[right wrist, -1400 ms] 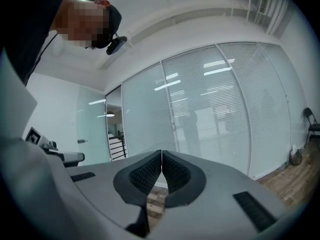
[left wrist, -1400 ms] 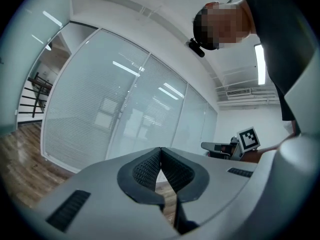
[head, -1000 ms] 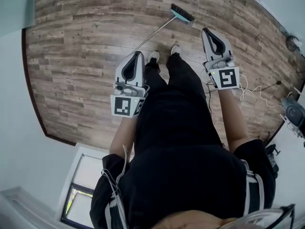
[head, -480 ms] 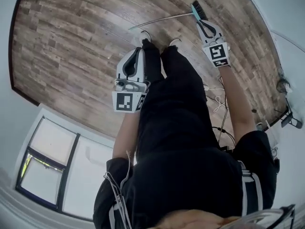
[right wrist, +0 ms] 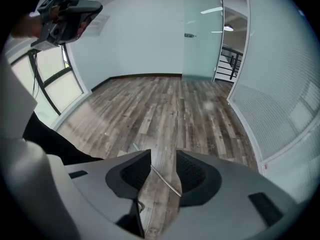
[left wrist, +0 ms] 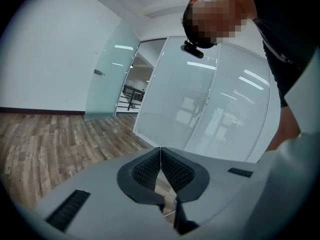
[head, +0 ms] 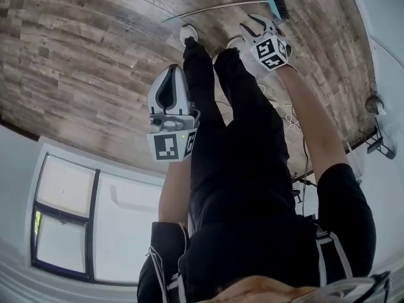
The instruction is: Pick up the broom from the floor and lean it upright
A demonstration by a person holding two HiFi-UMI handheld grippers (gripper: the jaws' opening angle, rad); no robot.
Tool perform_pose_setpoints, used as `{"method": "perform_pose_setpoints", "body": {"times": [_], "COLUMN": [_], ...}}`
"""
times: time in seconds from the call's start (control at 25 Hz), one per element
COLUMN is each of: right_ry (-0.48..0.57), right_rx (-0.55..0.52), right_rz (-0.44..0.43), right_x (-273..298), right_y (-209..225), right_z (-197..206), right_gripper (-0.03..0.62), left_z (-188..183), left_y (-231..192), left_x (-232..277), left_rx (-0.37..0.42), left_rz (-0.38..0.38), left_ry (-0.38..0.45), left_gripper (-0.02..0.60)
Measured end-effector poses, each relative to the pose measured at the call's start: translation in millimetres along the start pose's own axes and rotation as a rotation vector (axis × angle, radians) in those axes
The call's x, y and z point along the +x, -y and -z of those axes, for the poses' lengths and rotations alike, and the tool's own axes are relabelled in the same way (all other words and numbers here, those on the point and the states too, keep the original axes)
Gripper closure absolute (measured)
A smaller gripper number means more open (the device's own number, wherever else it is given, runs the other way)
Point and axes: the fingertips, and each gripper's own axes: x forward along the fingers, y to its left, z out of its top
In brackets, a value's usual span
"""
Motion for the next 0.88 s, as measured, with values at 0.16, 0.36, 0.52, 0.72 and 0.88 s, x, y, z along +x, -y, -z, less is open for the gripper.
{"method": "perform_pose_setpoints", "body": {"times": [0.16, 0.36, 0.52, 0.72, 0.88], "right_ry": [-0.053, -0.12, -0.181, -0.229, -0.256], "right_rx": [-0.123, -0.177, -0.225, -0.292, -0.321], "right_rz": [-0.031, -0.073, -0.106, -0.15, -0.155], "right_x": [66, 142, 191, 252, 301], "right_y": [3, 2, 0, -8, -4], "right_z": [31, 72, 118, 171, 211], "right_gripper": [0.448, 0.448, 0.448, 0.448, 0.448], "left_z": [24, 64, 118, 170, 199], "left_y": [-32, -75, -88, -98, -112], "left_x": [54, 77, 91, 108, 116], "left_rx": [0.055, 0.039, 0.004, 0.009, 0.004], "left_rz": [0.05, 0.022, 0.01, 0.025, 0.013], "left_ry": [-0.013, -0.023, -0.039, -0.031, -0.022], "left_gripper": [0.561, 0.561, 0.561, 0.561, 0.561]}}
